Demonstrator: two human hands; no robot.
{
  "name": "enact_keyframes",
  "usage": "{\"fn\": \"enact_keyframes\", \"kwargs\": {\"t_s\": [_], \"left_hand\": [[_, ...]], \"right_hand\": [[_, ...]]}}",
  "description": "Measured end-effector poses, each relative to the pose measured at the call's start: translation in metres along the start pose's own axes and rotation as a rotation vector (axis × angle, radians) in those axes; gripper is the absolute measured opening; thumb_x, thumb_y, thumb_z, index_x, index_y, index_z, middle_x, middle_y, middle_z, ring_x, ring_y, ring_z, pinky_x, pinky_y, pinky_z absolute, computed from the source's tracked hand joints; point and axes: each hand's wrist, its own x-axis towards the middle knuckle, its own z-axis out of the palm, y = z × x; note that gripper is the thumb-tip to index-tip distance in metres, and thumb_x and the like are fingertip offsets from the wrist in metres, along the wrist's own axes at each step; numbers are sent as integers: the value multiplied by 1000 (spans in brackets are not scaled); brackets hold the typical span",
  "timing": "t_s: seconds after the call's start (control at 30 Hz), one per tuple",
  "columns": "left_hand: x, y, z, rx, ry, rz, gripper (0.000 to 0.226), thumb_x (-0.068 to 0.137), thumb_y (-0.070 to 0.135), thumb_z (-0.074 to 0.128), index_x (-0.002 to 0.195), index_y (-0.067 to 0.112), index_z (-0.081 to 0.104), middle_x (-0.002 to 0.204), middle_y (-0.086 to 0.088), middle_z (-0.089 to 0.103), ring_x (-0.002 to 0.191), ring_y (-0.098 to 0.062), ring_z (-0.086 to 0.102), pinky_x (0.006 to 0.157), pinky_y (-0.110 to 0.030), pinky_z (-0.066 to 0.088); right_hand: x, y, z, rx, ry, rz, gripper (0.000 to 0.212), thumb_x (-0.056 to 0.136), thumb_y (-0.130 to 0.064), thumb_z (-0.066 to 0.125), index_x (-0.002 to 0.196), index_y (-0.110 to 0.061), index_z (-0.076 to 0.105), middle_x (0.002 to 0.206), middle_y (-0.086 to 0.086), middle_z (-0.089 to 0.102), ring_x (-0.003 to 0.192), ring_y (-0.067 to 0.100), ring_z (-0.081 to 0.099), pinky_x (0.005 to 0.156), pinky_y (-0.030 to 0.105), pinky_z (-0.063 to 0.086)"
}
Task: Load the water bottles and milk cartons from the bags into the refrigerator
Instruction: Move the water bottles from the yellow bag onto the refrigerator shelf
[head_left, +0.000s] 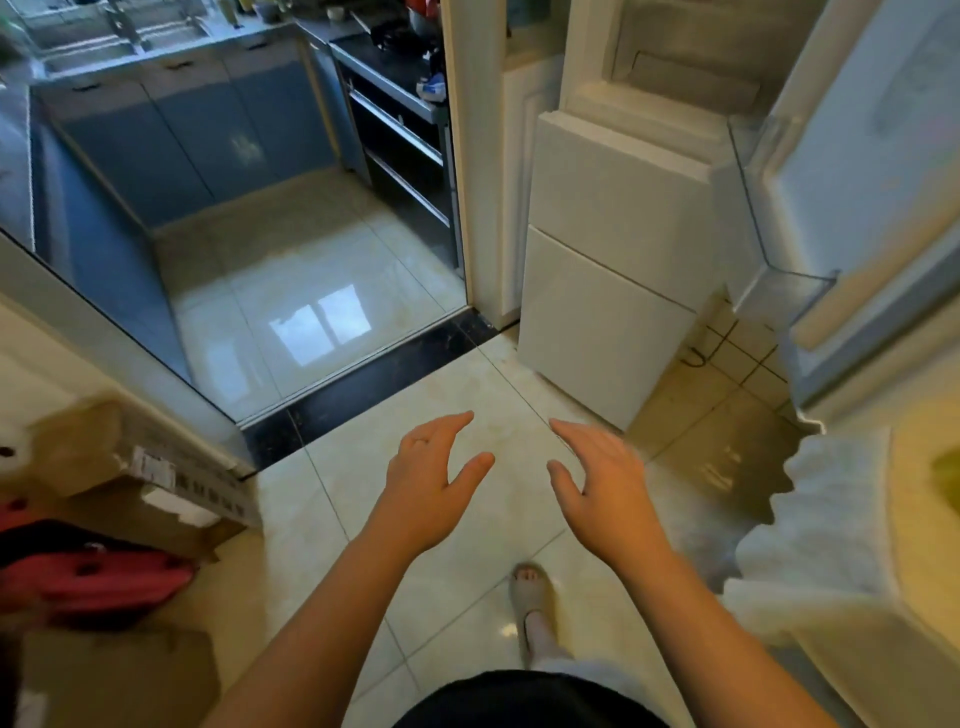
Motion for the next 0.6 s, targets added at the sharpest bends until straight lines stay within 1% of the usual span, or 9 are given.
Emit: {"fn": "enact_keyframes", "kwargs": {"t_s": [0.1, 0.2, 0.27, 0.33, 0.4, 0.5, 0.6], "left_hand": [[-31, 8, 18, 13, -44, 55, 63, 89, 64, 39, 146, 39, 34, 152, 9, 37, 140, -14, 32, 113, -37, 30], [-50, 19, 42, 46, -84, 132, 58, 93, 60, 43, 146, 38, 34, 151, 9, 38, 140, -13, 32, 114, -38, 30], [-59, 32, 63, 81, -118, 183, 59, 93, 64, 40, 146, 40, 33, 151, 11, 38, 140, -13, 31, 115, -40, 30], [-68, 51, 85, 124, -145, 235, 66, 89, 72, 32, 146, 40, 33, 151, 11, 37, 141, -14, 29, 116, -40, 28], [-77, 75, 109, 153, -164, 284, 71, 85, 74, 25, 146, 39, 33, 152, 11, 37, 142, -14, 28, 116, -39, 27], [-88, 114, 150, 175, -183, 360, 72, 85, 75, 25, 146, 38, 33, 152, 10, 37, 142, -16, 27, 117, -43, 27], [-102, 159, 197, 209, -190, 418, 71, 87, 75, 24, 147, 39, 32, 153, 10, 34, 144, -16, 24, 117, -41, 22]], "right_hand": [[-40, 17, -7, 1, 24, 15, 45, 95, -38, 49, 139, -33, 48, 138, -12, 53, 131, 15, 44, 112, 42, 31], [-72, 39, -23, -24, 79, 76, 46, 93, -40, 48, 138, -32, 50, 138, -11, 54, 131, 15, 45, 110, 40, 31], [-93, 56, -39, -42, 129, 100, 47, 91, -39, 47, 137, -29, 53, 137, -9, 56, 130, 17, 47, 108, 41, 33], [-114, 75, -56, -60, 165, 131, 48, 90, -39, 46, 136, -28, 54, 136, -9, 56, 129, 18, 47, 108, 42, 33], [-136, 101, -75, -95, 193, 153, 47, 90, -39, 46, 136, -28, 54, 136, -9, 55, 129, 17, 47, 108, 41, 32], [-169, 145, -107, -185, 252, 145, 45, 89, -36, 50, 132, -24, 57, 134, -6, 57, 128, 21, 49, 105, 43, 34], [-202, 192, -141, -296, 271, 181, 49, 87, -39, 44, 131, -25, 58, 137, -4, 55, 130, 24, 47, 105, 47, 35]]}}
